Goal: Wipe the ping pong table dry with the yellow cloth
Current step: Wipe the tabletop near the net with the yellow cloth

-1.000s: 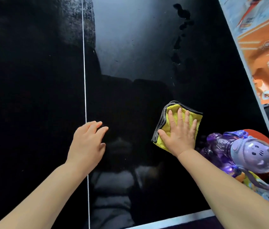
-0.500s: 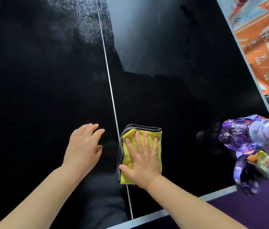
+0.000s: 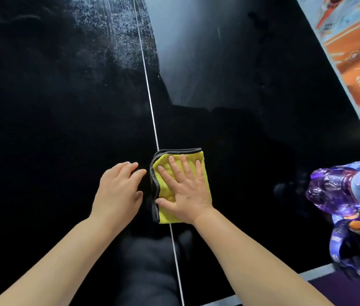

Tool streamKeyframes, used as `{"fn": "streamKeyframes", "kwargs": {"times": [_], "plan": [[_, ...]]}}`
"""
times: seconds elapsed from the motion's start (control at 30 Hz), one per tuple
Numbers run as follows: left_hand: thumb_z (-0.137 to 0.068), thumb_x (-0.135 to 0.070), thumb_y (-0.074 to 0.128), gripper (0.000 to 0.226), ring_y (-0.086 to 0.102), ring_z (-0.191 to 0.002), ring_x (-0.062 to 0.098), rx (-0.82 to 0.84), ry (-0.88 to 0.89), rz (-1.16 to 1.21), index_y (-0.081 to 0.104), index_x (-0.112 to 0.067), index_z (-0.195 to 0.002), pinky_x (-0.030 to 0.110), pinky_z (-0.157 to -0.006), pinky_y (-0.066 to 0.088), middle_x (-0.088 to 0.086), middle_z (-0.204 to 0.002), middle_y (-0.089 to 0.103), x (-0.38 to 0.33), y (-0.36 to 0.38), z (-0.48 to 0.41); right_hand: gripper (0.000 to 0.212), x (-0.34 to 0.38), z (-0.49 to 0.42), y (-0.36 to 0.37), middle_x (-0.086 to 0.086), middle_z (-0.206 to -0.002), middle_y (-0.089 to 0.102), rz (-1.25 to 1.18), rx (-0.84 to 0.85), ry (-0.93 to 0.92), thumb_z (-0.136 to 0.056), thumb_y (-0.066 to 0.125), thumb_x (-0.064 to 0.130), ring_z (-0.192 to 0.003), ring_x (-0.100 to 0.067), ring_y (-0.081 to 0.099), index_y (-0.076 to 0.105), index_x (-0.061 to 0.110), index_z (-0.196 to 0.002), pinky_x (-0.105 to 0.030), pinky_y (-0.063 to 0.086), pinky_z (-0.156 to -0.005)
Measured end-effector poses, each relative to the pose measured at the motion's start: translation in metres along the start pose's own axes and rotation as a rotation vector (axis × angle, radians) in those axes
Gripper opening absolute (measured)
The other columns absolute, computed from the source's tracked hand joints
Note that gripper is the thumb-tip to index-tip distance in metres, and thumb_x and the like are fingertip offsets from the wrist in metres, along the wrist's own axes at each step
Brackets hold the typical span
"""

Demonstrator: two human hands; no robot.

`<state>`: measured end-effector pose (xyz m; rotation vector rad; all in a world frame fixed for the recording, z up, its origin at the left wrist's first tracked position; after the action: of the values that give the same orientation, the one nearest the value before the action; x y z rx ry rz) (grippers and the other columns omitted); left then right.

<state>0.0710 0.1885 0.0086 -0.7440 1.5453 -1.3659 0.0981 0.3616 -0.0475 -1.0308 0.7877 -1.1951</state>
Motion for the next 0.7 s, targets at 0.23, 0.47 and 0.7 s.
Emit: {"fn": "streamKeyframes", "kwargs": {"times": [0.23,0.47,0.7], "plan": [[-0.051,-0.008,0.087,0.061,0.059,-0.108,0.035,-0.017,0.034,0.034,0.068,-0.007,-0.109,0.047,-0.087,0.048,0.013,-0.112,0.065,-0.05,0.026,-0.052,0.081,-0.125,-0.002,-0.001,0.007,-0.158,-0.025,-0.037,-0.031,0.217,-0.08,0.008,0.08,-0.147,-0.024,-0.026,-0.019,0.043,-0.147,-0.055,-0.016,-0.117],[-0.059,-0.011,0.084,0.059,0.055,-0.115,0.032,-0.017,0.011,0.096,0.065,-0.01,-0.115,0.045,-0.094,0.044,0.01,-0.119,0.062,-0.092,0.043,-0.091,0.103,-0.229,-0.016,-0.011,-0.005,-0.157,-0.032,-0.061,-0.082,0.383,-0.073,0.01,0.082,-0.149,-0.023,-0.022,-0.032,0.023,-0.146,-0.05,-0.012,-0.12],[-0.06,-0.011,0.083,0.058,0.054,-0.115,0.031,-0.053,-0.052,0.109,0.065,-0.01,-0.116,0.045,-0.095,0.042,0.009,-0.12,0.061,-0.077,0.045,-0.088,0.102,-0.225,-0.039,-0.022,-0.009,-0.161,-0.026,-0.061,-0.038,0.419,-0.08,0.025,0.081,-0.148,-0.028,-0.024,-0.019,0.024,-0.154,-0.056,-0.011,-0.118]]}}
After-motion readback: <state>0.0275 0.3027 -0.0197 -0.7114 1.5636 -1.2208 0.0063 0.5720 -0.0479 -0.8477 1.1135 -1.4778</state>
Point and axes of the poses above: each hand's wrist, its own z-axis away from the middle knuckle, its own y-axis out of the palm, x = y × z, the point moved 3 cm from there along -z, towards the middle knuckle
